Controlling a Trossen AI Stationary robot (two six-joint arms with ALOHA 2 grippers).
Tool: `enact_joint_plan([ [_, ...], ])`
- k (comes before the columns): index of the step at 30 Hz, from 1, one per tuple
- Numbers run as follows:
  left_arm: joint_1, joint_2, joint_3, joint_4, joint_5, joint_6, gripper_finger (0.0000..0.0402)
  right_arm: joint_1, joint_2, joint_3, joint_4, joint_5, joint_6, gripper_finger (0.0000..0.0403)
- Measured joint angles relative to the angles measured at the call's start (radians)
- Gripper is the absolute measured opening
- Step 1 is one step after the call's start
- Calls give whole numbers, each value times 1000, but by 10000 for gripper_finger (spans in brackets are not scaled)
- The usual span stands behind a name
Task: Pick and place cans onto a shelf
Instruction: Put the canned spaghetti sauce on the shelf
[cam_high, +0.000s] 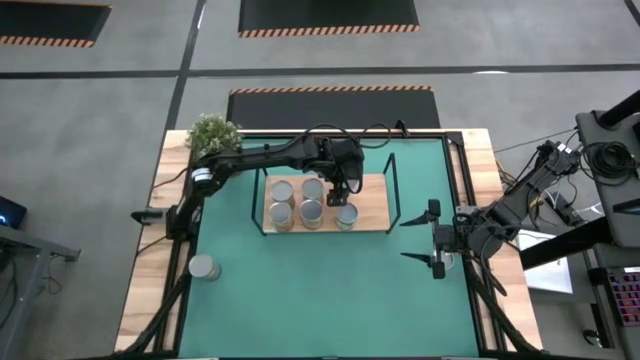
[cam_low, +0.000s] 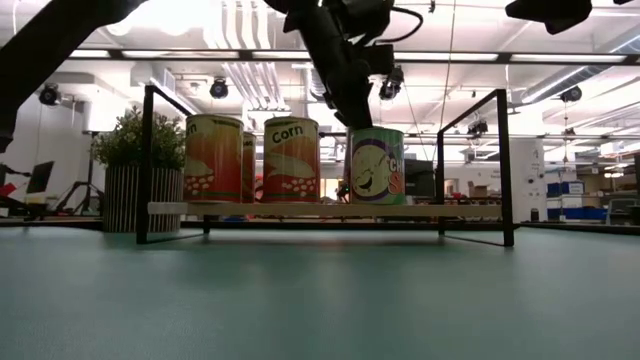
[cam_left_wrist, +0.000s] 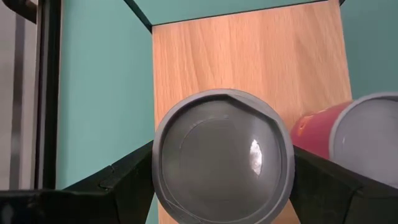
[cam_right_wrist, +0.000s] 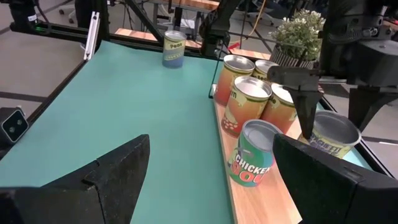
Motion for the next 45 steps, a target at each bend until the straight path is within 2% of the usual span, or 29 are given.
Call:
enact_joint_plan([
  [17,5,4,-20,-2,27,-15,283,0,0,-15,1,0,41,327],
  [26,5,-4,-71,84,30,-15,283,0,0,-23,0,0,69,327],
  [45,5,-27,-81,107,51,-6,283,0,0,-38,1,-3,117,327],
])
